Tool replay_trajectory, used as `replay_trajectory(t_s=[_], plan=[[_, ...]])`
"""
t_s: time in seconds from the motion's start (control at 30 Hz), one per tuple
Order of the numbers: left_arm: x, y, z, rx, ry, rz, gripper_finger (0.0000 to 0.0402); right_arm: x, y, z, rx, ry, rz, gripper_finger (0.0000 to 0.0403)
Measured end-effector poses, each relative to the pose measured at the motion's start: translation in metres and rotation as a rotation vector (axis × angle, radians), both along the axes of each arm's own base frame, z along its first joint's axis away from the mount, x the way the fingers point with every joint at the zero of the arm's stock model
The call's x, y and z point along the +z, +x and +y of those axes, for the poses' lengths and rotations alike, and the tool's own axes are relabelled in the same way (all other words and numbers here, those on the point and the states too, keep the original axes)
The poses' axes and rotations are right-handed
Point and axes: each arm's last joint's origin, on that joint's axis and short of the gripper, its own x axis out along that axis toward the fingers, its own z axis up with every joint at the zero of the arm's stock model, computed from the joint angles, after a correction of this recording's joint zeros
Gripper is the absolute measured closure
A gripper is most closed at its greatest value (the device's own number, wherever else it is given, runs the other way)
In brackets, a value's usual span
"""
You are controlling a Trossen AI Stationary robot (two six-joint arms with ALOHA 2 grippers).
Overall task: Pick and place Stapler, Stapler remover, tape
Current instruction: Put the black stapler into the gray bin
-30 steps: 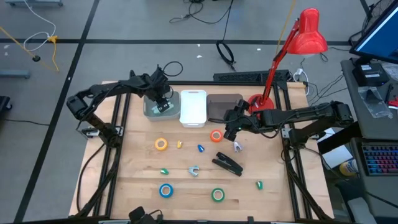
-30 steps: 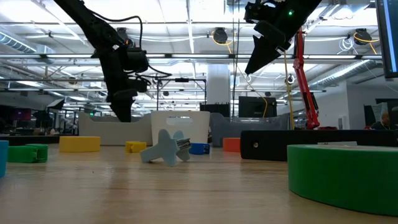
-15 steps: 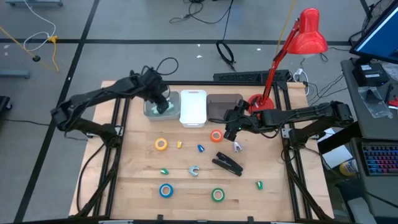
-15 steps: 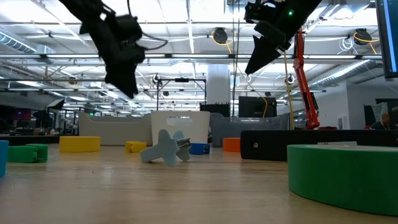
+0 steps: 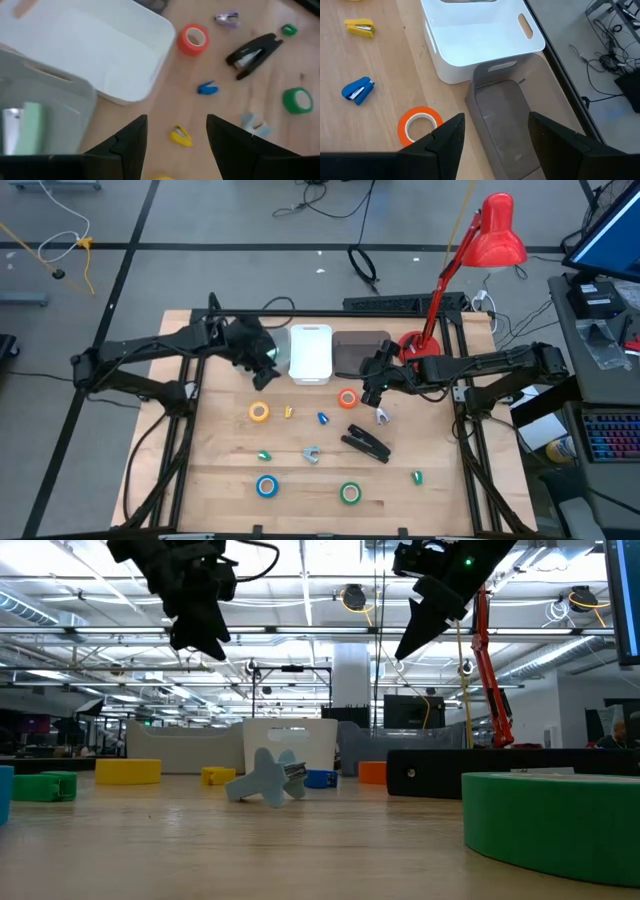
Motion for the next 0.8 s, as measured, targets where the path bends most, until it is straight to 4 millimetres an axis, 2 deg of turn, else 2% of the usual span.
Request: replay_trajectory(t_s=[0.1, 0.2, 0.4, 0.6, 0.8], plan=[[0.0, 0.003, -0.009, 0.032, -0.06, 0.002, 0.0195, 0.0, 0.0, 0.001, 0.028, 0.035, 0.001, 0.0193], [0.001, 0.006, -0.018, -0.007, -0.05, -0.005, 0.0195, -0.001, 0.001, 0.003, 0.1, 0.085, 0.013, 0.0193], [0.0, 0.002, -0.029, -0.134, -0.01, -0.207, 0.0195, -0.003, 0.001, 0.024, 0.382, 0.137, 0.075, 0.0193], [-0.017, -0.028, -0.037, -0.133, -0.012, -0.376, 0.0195, 0.0, -0.006, 0.061, 0.569, 0.077, 0.131, 0.0193], [-0.028, -0.065, -0.046, -0.134, -0.004, -0.465, 0.0195, 0.01, -0.015, 0.079, 0.521, 0.174, 0.16, 0.0193]])
